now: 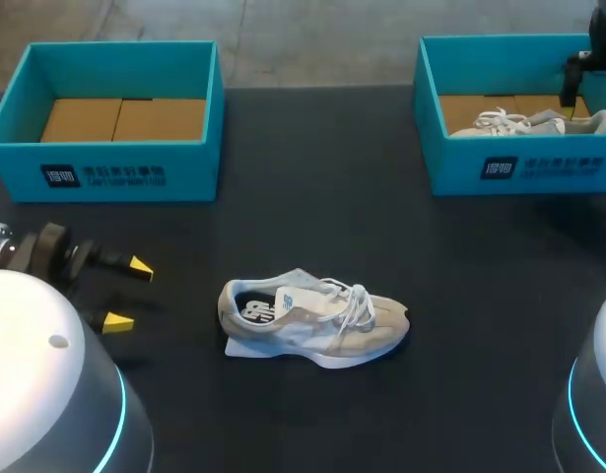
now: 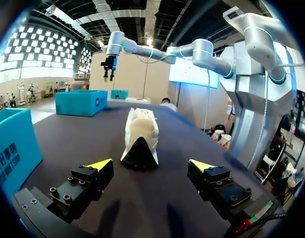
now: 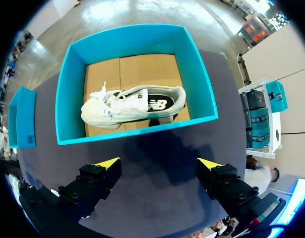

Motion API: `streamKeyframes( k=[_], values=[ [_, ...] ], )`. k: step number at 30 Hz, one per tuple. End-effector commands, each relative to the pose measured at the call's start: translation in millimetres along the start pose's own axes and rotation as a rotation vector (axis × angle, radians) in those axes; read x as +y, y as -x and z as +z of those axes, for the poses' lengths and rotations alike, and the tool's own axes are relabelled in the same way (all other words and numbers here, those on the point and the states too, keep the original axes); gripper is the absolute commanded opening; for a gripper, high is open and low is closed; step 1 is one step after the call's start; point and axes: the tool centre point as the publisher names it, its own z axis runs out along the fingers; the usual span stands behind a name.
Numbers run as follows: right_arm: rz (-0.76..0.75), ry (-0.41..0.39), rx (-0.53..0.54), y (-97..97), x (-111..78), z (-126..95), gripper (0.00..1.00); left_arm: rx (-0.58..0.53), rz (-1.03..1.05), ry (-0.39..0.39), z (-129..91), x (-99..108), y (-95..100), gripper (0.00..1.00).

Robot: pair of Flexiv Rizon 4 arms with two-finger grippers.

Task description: Take the shoe out of the shoebox, open the shoe tongue, remove and reinsert the insole, then place the shoe into the shoebox

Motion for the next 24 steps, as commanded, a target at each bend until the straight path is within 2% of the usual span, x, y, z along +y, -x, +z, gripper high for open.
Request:
streamKeyframes(
  k=[1, 8, 24],
  values=[
    [0.000, 0.001, 0.000, 0.1, -0.6, -0.1, 1.00, 0.013, 0.001, 0.002, -0.7, 9.6, 2.7, 1.00],
    [0.000, 0.001, 0.000, 0.1, -0.6, -0.1, 1.00, 0.054, -0.006, 0.008, 1.4, 12.9, -0.1, 1.00],
    [0.000, 0.001, 0.000, 0.1, -0.6, -0.1, 1.00, 0.051, -0.008, 0.006, 1.3, 13.0, -0.2, 1.00]
  ],
)
